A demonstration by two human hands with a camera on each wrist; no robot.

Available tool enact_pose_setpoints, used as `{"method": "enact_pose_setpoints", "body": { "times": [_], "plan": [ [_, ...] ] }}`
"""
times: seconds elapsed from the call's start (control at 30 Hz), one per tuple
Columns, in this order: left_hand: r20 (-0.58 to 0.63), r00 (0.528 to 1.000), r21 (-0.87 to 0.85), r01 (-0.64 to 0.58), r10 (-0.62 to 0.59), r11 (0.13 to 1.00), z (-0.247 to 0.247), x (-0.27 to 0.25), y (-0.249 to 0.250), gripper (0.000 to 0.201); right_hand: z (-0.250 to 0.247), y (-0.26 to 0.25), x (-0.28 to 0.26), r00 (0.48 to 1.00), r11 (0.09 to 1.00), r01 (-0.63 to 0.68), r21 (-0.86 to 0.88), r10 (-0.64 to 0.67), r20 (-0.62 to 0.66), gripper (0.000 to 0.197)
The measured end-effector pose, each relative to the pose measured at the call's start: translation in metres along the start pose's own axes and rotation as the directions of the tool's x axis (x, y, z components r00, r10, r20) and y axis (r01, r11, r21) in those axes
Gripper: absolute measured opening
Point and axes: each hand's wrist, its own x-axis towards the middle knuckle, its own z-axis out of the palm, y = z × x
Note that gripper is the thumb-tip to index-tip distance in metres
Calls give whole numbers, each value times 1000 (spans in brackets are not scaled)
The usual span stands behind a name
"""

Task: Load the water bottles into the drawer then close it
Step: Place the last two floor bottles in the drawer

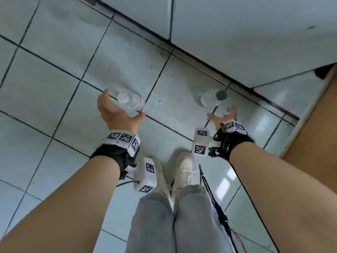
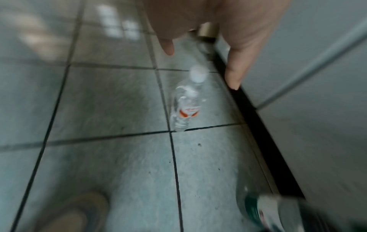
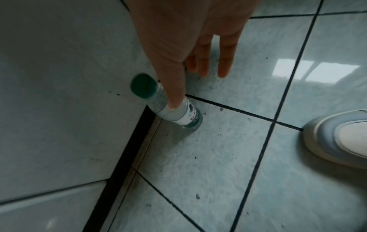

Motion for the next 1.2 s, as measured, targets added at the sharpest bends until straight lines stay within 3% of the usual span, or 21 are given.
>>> {"method": "enact_pose_setpoints", "body": {
  "times": [0.07, 0.1, 0.2, 0.27, 0.37, 0.43, 0.53, 0.7, 0.83, 1.07, 1.2],
  "plan": [
    [44, 974, 0, 224, -223, 975, 19, 29, -24, 115, 13, 3, 27, 997, 998, 57, -26, -58, -41, 96],
    [110, 959, -4, 263, -261, 965, 29, 42, -32, 118, 18, 4, 37, 995, 997, 75, -32, -77, -57, 99],
    [246, 954, -148, 213, -173, 966, 50, 67, -36, 111, 32, -1, 69, 987, 988, 142, -53, -145, -69, 103],
    [194, 972, -151, 163, -132, 975, 54, 81, -33, 83, 33, -6, 87, 989, 990, 132, -40, -134, -57, 97],
    [87, 981, -65, 177, -172, 982, 49, 92, -26, 48, 32, -10, 97, 993, 992, 120, -31, -120, -13, 90],
    [97, 972, -44, 218, -213, 975, 44, 88, -22, 41, 34, -8, 95, 995, 994, 96, -54, -96, 0, 86],
    [115, 958, -73, 271, -262, 960, 34, 71, -15, 43, 39, -3, 78, 997, 994, 75, 81, -76, 5, 71],
    [195, 962, -26, 200, -191, 980, 0, 20, 16, 41, 25, 0, 8, 993, 993, 108, -41, -106, 52, 73],
    [268, 959, -23, 106, -95, 994, -54, -29, 59, 38, -1, -16, -73, 981, 973, 166, -160, -147, 124, 56],
    [341, 936, -10, -91, 89, 996, -161, -113, 164, 44, -100, -65, -234, 976, 978, 209, -3, -209, 63, 75],
    [397, 878, -38, -277, 269, 960, -204, -168, 236, 46, -171, -82, -311, 955, 948, 295, 120, -294, -30, 73]
  ]
}}
